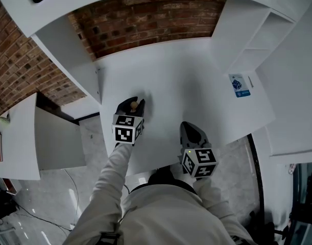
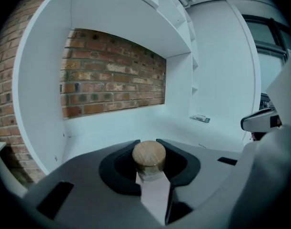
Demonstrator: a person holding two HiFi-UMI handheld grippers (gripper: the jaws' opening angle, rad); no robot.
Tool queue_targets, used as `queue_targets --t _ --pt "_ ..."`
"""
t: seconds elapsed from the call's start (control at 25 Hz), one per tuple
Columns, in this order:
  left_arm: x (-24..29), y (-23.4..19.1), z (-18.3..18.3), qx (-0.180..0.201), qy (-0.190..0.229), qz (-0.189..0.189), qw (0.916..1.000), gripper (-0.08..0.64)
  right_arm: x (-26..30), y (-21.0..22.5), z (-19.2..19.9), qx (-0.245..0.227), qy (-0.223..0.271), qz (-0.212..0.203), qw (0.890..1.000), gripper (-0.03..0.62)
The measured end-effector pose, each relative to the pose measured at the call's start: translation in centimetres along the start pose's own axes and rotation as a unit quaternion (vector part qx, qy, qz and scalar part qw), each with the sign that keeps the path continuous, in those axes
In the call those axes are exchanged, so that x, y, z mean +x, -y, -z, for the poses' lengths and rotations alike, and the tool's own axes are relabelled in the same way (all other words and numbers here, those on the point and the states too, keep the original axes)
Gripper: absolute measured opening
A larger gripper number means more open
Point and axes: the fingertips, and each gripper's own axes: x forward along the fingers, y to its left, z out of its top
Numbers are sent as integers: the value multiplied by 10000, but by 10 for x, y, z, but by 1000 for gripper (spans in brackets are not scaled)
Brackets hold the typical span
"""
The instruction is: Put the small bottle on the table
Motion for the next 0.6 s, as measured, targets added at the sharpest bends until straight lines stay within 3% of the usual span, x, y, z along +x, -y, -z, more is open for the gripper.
queue_targets --t 0.6 --pt "80 -26 -14 229 -191 -149 9994 114 23 25 -5 43 -105 21 9999 28"
